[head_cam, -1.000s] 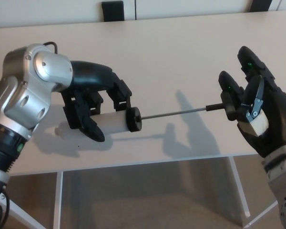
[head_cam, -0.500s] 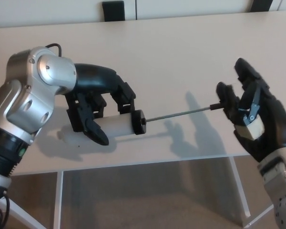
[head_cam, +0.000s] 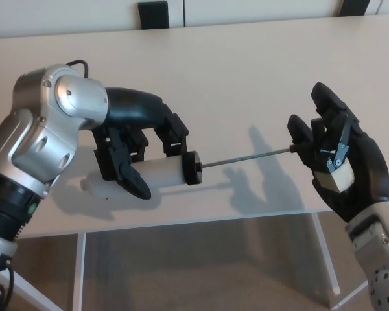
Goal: The robot walks towards a desk on which an air pump is kept in the middle. It lifts it up and holds it with its left hand and uses its right hand to compress it by pushing its handle inwards.
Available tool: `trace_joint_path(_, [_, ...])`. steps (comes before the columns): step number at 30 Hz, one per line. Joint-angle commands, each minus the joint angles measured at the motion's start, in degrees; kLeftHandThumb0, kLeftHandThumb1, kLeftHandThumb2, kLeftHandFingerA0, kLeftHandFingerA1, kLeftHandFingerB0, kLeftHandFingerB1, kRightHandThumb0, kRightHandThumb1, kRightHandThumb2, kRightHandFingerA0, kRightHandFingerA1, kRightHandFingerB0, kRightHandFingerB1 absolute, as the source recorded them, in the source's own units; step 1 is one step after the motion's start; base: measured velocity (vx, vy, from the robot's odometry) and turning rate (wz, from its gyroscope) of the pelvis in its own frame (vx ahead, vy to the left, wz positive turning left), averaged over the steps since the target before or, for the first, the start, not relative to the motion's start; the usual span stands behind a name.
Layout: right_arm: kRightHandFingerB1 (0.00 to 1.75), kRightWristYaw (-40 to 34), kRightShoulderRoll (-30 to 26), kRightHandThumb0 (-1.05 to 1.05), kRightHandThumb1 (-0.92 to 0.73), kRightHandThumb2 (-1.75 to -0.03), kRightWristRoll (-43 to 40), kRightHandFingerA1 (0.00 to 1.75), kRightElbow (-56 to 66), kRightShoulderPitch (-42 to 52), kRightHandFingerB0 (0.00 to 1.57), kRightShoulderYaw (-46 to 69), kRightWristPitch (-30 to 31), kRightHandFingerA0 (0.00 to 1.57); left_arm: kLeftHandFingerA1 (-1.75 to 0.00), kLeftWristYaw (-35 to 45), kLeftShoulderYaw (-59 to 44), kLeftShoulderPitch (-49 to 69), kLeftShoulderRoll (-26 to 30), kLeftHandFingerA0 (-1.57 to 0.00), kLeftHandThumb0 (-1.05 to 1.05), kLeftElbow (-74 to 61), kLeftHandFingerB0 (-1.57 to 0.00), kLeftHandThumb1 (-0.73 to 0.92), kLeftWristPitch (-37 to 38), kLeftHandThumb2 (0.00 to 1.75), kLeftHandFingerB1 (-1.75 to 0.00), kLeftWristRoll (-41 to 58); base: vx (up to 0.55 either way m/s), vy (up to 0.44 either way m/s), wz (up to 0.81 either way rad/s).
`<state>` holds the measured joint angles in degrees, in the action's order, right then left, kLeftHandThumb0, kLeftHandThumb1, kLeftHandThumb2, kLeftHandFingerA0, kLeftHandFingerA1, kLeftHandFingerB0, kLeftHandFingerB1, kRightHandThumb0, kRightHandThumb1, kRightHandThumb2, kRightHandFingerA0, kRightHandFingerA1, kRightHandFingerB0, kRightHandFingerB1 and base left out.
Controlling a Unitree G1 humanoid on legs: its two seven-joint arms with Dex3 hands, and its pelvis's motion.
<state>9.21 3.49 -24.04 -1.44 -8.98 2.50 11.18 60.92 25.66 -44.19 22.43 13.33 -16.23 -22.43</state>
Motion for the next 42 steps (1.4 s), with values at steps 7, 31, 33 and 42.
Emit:
trace_joint_path(7, [0.17,1.1,-1.2,-0.81,-0.92,-1.29,2.9,0.23,1.6,-1.2,0.0,-2.9,0.8,0.0,-1.26,0.4,2.3,-1.6,-0.3,-1.06,-0.14,-0.4,-0.89,0.61,0.3,0.98,-1.15,0.4,0.0,0.0,0.0])
trace_joint_path(31, [0.26,-6.6,-7.7,-0.82,-0.89,-1.26,24.6,0.32,5.3,-4.2,0.01,-16.2,2.5,0.01,-1.15,-0.8,5.9,-4.6,-1.7,-1.1,-0.19,1.1,-0.82,0.73,-1.0,0.64,-0.76,-2.0,0.0,0.0,0.0])
trace_joint_path(33, [0.26,-7.8,-7.6,-0.82,-0.89,-1.26,26.3,0.32,5.4,-4.4,0.01,-17.1,2.3,0.01,-1.15,-1.3,5.9,-4.5,-1.9,-1.1,-0.19,1.1,-0.82,0.73,-1.6,0.64,-0.76,-2.3,0.0,0.0,0.0])
trace_joint_path(42, [0.23,-11.9,-4.3,-0.79,-0.92,-0.92,27.9,0.26,4.9,-4.8,0.0,-17.7,-0.1,0.0,-0.71,-1.6,3.1,-4.8,-4.3,-0.89,-0.37,0.2,-0.72,0.77,-2.2,0.63,-0.53,0.8,0.0,0.0,0.0])
